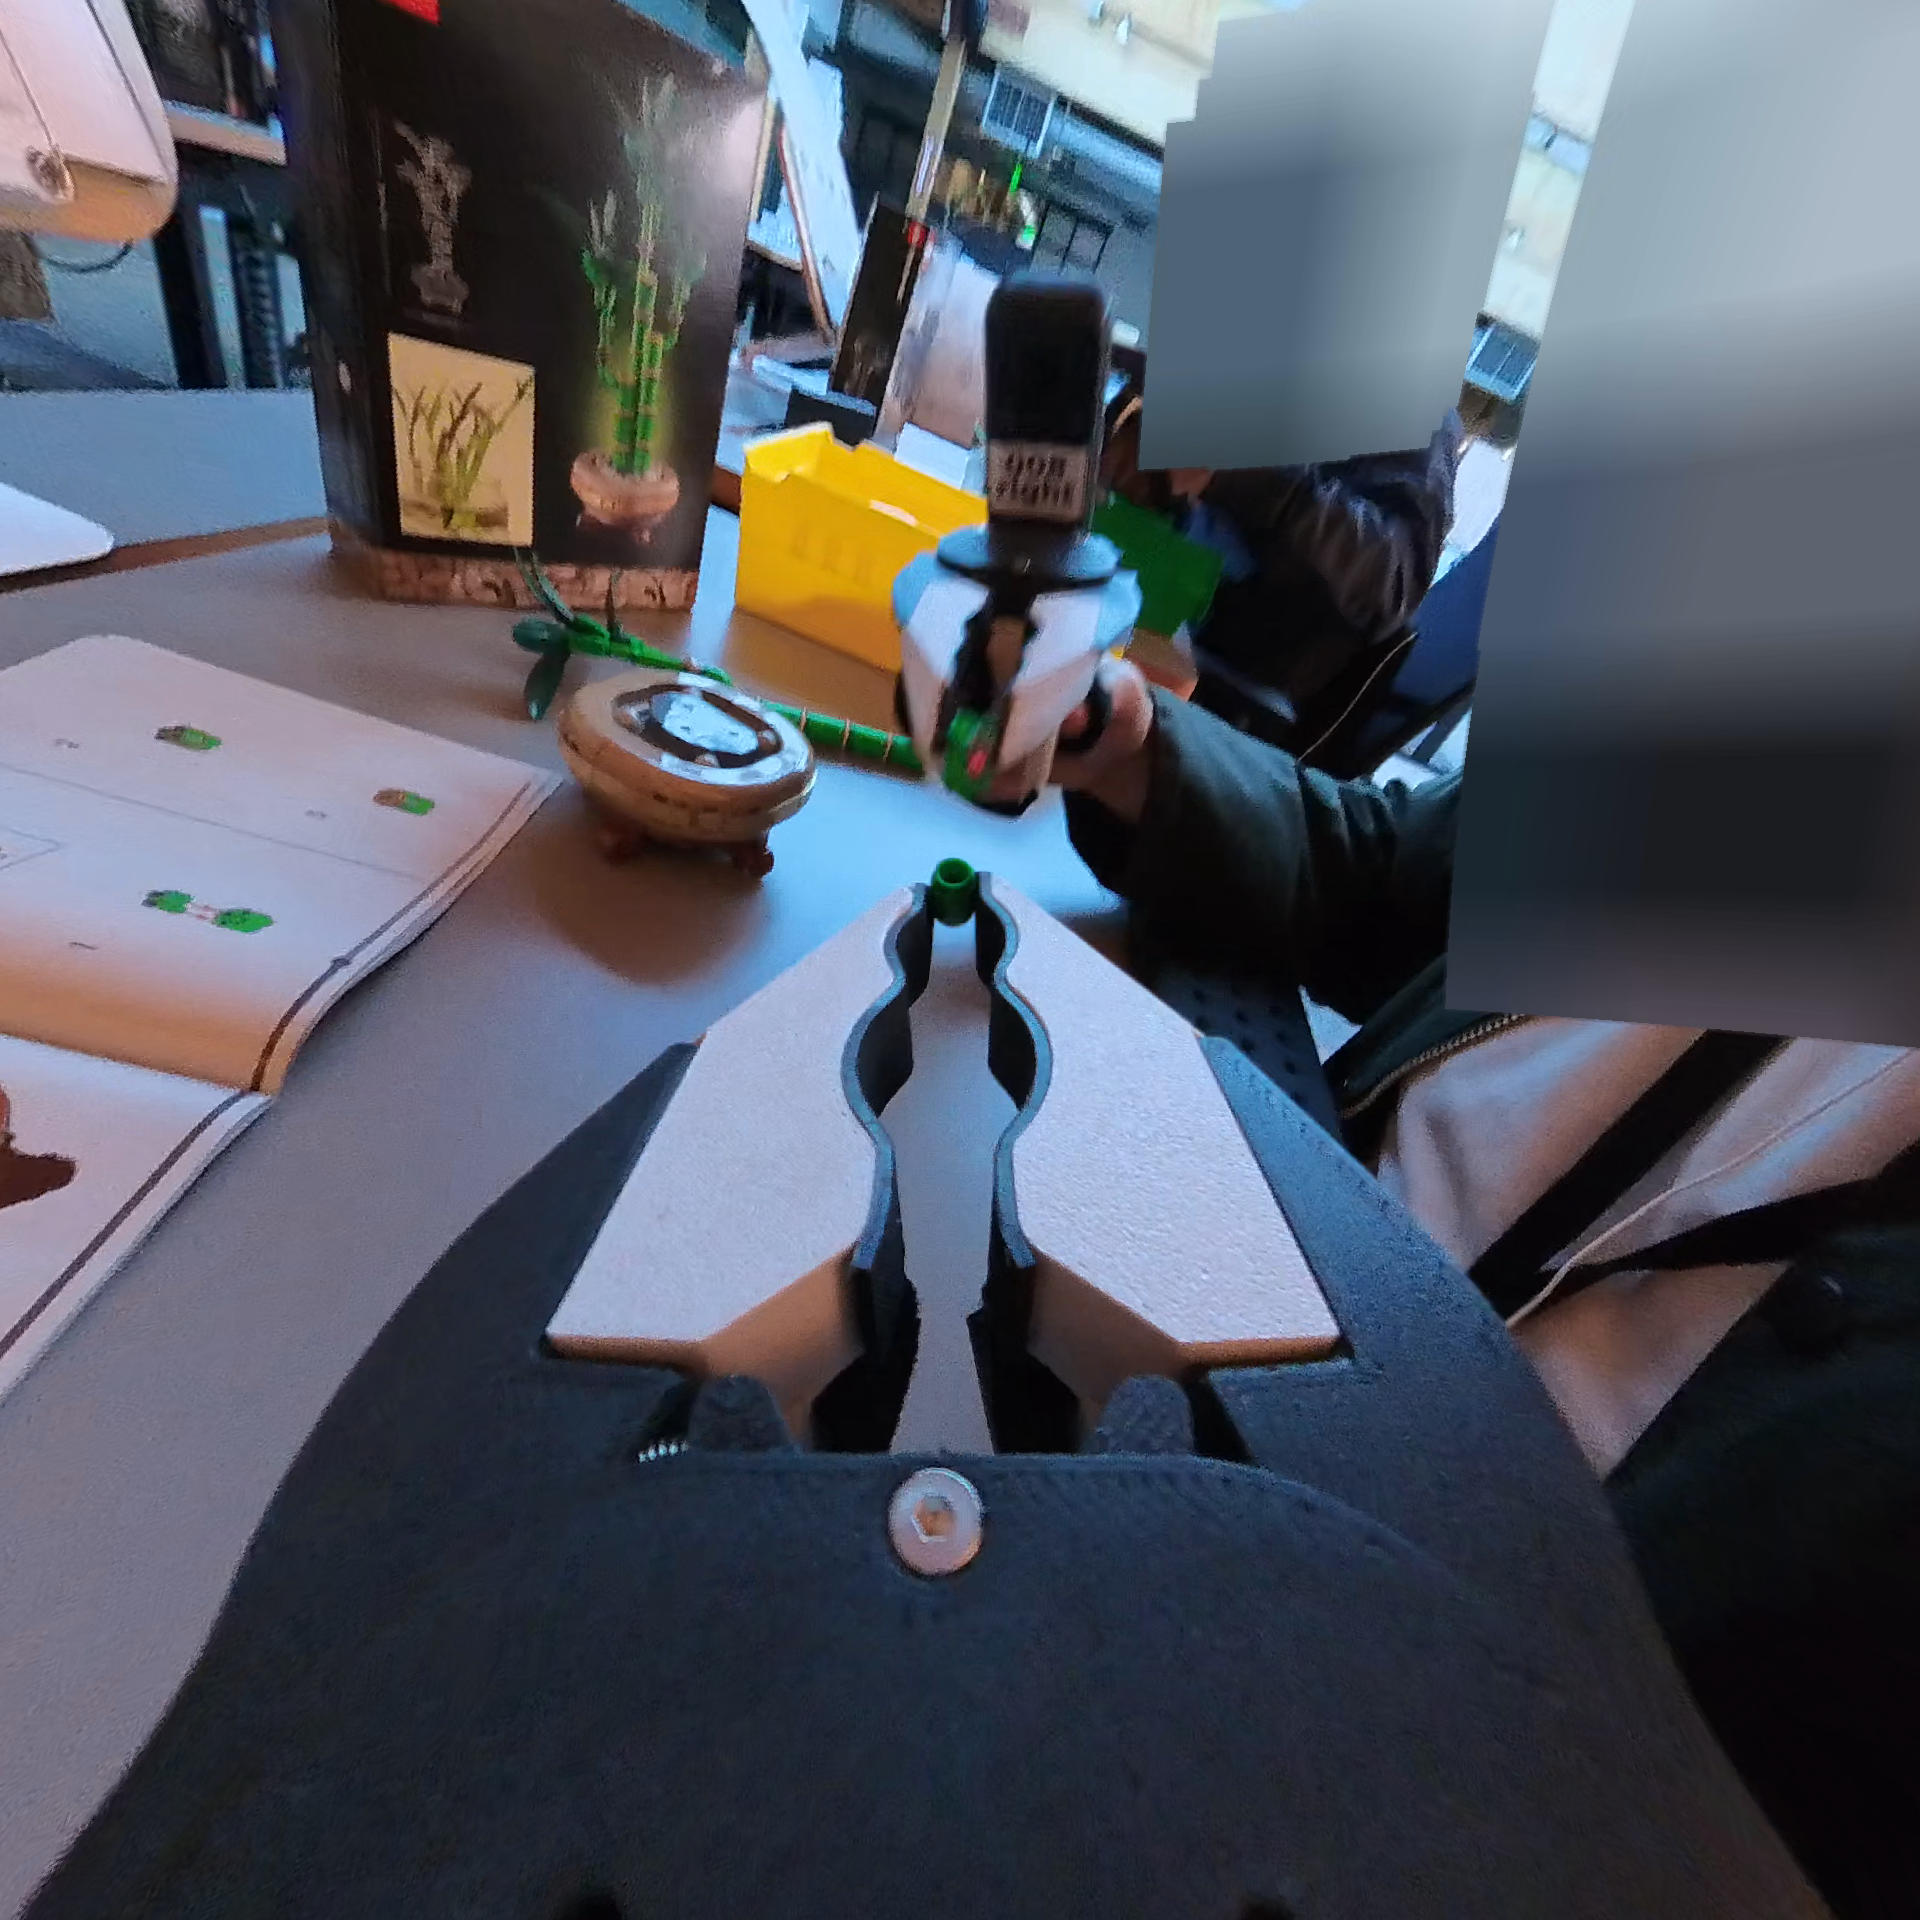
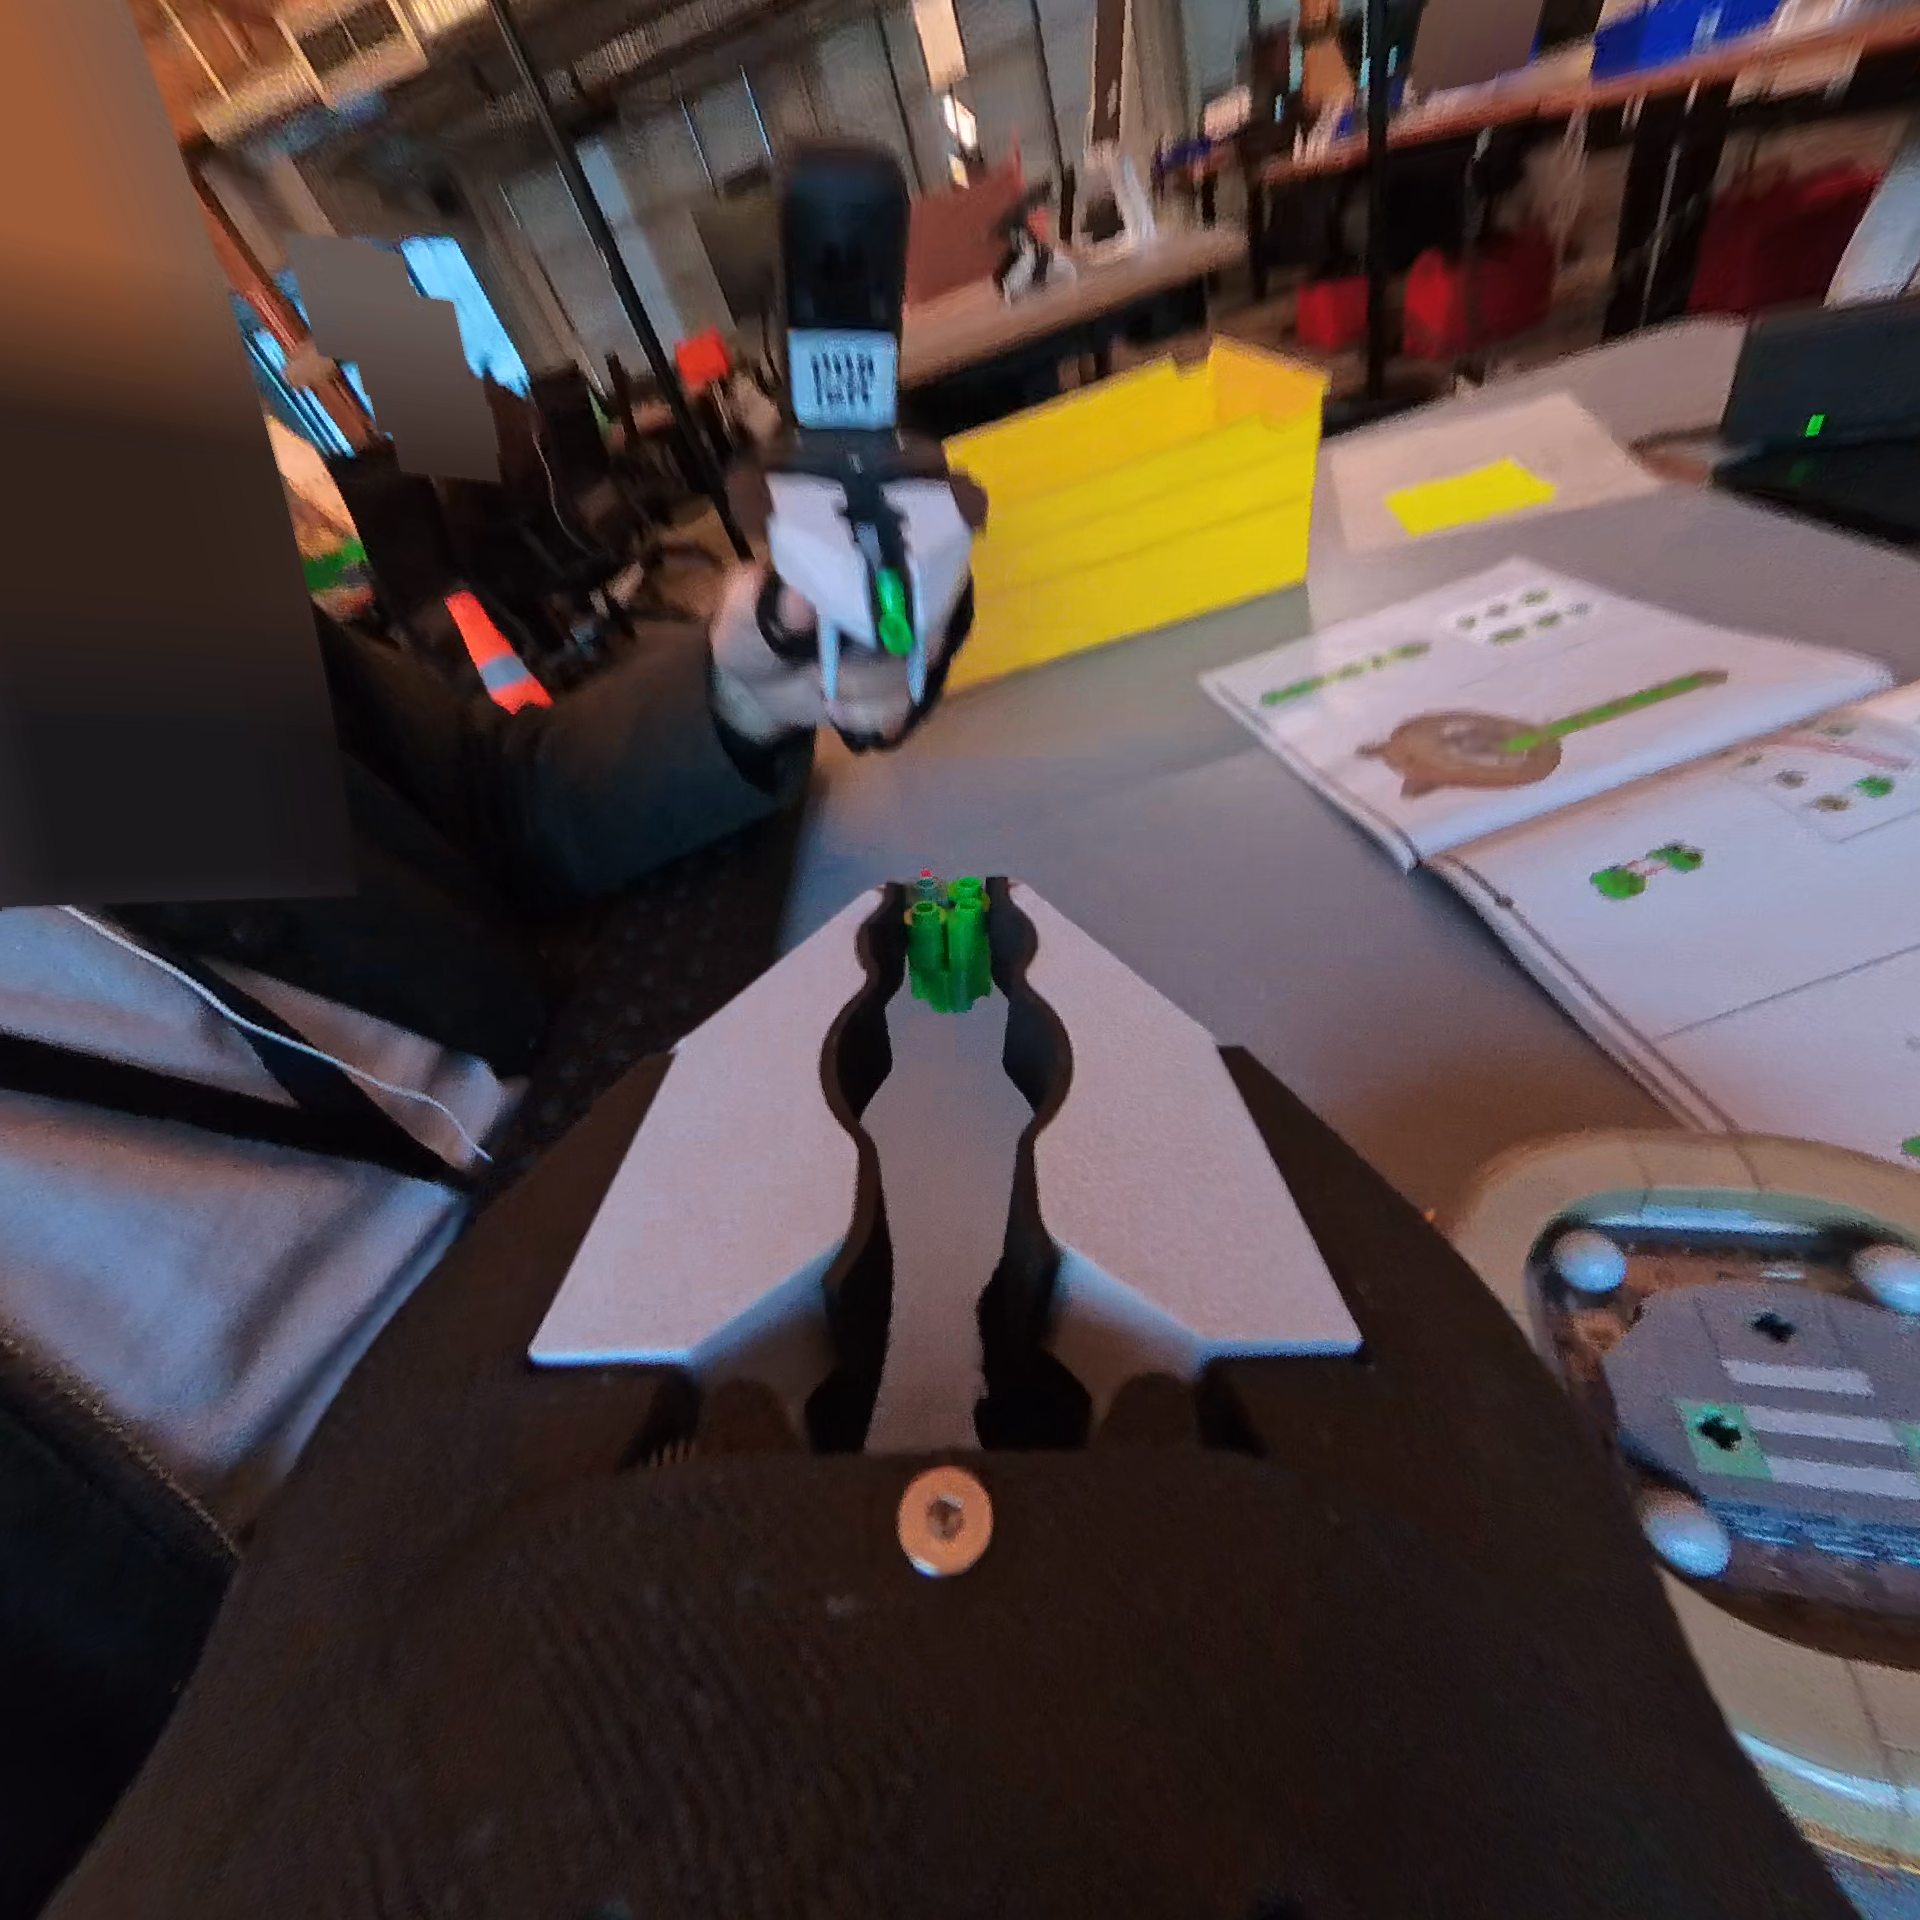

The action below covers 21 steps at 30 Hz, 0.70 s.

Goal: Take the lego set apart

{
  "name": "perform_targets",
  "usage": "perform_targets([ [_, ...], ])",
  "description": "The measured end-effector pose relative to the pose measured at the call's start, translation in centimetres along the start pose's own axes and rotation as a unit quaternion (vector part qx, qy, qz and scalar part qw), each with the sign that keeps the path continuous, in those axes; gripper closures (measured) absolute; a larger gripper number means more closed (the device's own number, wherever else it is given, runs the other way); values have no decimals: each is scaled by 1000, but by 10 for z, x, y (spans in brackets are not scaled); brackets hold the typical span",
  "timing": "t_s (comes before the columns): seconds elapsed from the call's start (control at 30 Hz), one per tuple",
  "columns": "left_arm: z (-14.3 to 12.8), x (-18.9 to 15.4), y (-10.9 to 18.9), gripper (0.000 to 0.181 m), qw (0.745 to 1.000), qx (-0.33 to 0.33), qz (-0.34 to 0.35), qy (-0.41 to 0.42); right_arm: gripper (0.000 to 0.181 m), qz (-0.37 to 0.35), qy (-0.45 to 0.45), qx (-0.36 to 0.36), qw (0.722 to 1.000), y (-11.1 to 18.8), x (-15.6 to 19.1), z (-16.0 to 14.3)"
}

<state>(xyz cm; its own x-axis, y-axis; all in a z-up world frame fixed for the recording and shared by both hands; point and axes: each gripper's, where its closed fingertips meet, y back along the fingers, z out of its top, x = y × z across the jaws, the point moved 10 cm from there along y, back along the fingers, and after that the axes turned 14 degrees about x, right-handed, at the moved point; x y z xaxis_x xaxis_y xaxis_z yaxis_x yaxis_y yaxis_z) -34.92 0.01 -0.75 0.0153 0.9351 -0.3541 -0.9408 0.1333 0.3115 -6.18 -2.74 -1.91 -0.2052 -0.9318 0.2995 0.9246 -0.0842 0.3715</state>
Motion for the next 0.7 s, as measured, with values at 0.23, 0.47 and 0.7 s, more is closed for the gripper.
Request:
perform_targets([
  [0.23,1,-13,-22,176,999,-4,-35,-30,166,-7,-7,159,987,-55,-3,-24],
  [0.47,-1,-10,-29,176,997,-21,-76,9,161,-35,16,215,976,-65,-4,-33],
  [0.7,-8,4,-42,176,990,-15,-91,104,144,-95,153,36,983,-43,21,3],
])
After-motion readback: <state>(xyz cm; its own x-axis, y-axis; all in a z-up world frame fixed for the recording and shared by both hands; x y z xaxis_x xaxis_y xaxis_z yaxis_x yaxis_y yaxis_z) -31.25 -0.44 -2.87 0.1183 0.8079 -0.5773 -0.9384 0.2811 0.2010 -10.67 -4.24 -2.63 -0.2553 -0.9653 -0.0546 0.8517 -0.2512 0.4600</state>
